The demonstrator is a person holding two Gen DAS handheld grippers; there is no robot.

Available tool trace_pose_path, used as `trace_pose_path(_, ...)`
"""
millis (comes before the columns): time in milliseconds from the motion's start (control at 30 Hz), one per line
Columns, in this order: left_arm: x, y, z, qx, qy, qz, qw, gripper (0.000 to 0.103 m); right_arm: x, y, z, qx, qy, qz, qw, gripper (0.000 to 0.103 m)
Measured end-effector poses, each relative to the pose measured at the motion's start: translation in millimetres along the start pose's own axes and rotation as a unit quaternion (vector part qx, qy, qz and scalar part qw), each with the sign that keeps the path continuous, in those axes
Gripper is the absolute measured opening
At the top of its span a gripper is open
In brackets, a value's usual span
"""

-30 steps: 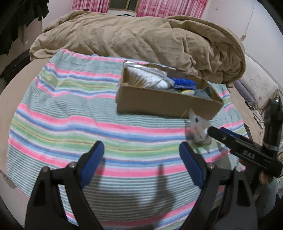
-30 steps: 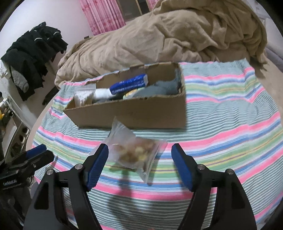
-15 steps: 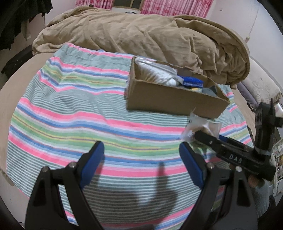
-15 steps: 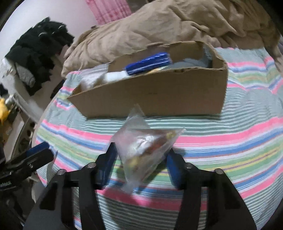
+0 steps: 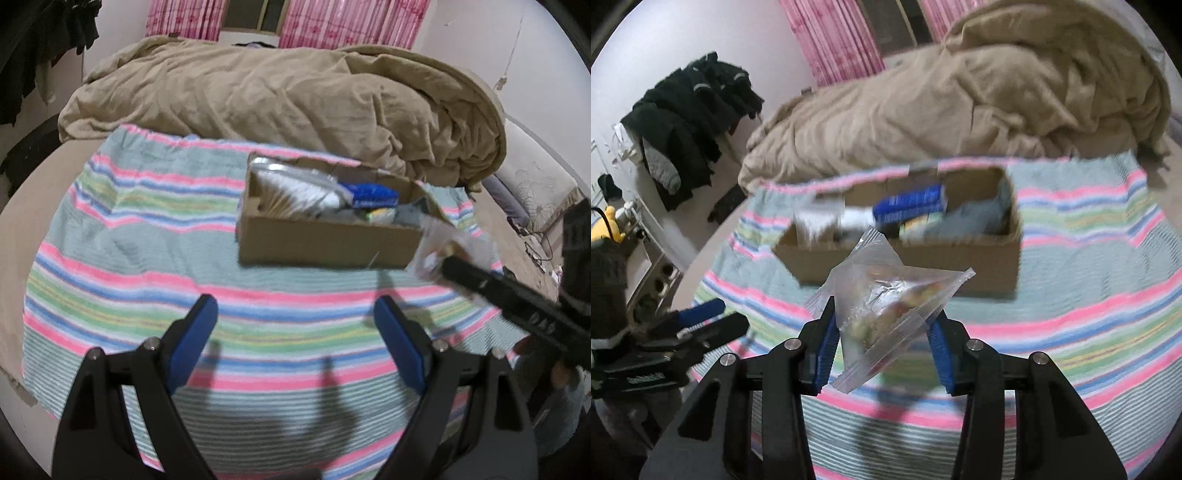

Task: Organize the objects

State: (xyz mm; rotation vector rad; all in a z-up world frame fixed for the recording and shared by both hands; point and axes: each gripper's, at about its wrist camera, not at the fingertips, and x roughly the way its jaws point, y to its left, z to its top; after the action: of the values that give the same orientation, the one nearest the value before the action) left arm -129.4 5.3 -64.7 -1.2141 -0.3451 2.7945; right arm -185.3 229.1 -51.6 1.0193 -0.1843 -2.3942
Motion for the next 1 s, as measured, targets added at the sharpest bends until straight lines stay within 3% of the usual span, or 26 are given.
trace_pose_path(333,-2,-13,39,0.017,-0.032,-0.003,0.9993,0.088,-5,-29,58,0.008,-0.046,-0.038,0.998,0.047)
trace_pose_path(833,40,-14,69,0.021,-0.028,-0.002,0.9994,0.088,63,-68,79,0.063,-0.003,-0.084,0.994,0.051)
trace_pose_path(1000,46,-13,67,0.020,-0.023,-0.002,0.9995,0.088,74,-61,74,0.054,0.004,-0.082,0.995,0.069)
